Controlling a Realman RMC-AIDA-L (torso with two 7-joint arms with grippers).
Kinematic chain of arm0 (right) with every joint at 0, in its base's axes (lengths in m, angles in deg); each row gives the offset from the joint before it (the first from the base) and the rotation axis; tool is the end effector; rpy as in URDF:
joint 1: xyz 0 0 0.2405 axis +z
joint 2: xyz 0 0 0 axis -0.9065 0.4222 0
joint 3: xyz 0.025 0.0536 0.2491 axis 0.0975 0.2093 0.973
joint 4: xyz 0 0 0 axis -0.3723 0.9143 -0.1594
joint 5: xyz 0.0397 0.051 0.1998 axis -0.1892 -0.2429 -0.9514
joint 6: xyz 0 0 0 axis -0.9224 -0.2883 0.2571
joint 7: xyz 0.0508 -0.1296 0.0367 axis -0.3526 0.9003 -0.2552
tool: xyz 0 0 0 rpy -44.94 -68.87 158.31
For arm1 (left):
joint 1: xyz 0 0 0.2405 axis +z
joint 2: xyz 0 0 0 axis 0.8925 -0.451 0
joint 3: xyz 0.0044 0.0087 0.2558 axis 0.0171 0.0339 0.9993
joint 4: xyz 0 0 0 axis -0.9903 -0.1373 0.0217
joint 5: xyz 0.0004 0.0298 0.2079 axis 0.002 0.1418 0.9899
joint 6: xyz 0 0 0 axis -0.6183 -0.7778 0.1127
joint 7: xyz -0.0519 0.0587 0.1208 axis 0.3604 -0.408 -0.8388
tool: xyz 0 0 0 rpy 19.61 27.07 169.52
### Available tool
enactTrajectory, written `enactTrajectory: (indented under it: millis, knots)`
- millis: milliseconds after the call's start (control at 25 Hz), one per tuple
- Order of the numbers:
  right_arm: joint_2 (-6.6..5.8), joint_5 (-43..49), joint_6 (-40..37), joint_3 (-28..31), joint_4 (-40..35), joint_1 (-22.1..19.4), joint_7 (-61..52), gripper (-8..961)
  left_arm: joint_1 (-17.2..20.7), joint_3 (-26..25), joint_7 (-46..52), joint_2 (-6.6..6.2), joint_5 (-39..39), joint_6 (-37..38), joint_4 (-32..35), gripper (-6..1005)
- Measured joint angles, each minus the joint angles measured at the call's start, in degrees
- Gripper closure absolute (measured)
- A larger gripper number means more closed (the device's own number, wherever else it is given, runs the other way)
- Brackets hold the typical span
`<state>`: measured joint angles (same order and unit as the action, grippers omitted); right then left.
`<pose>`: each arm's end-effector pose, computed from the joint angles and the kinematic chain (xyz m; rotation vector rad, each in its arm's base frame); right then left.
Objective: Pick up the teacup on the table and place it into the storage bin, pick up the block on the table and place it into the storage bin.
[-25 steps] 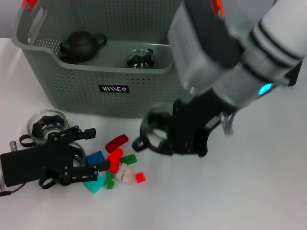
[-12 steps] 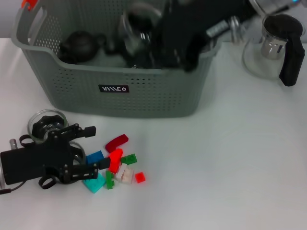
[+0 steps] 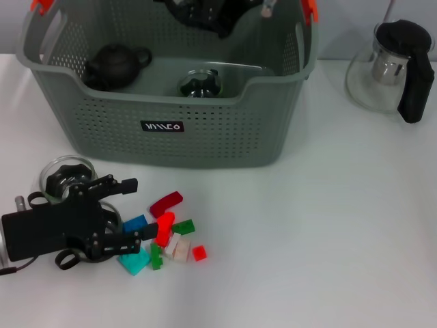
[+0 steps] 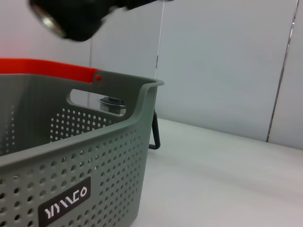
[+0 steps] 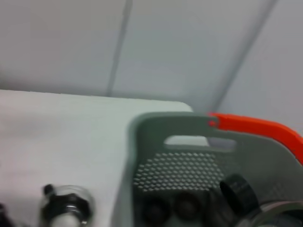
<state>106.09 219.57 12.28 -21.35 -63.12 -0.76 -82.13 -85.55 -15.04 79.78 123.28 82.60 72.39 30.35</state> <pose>-0.0004 0.4412 -0.0108 -2.7906 -0.0442 0.1069 -0.3150 0.2614 0.0072 -2.6383 -0.4634 -0.7363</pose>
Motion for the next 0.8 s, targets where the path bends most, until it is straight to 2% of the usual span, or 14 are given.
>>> enactTrajectory:
  millis: [160,280,800]
  knots:
    - [-1.12,0.1,8.1,0.3,11.1,3.6,-0.1,896,0.0,0.1,0.0,-0.08,0.0,-0.3,-0.1,95]
    - [-1.25,0.1,12.3,0.3,15.1,4.5,0.0,895,0.0,0.2,0.0,-0.08,0.1,-0.2,-0.2,95]
    - [0.41,0.0,23.1,-0.5,26.8,4.3,2.5,896,0.3,0.4,-0.7,0.23,0.3,-0.3,-0.3,95]
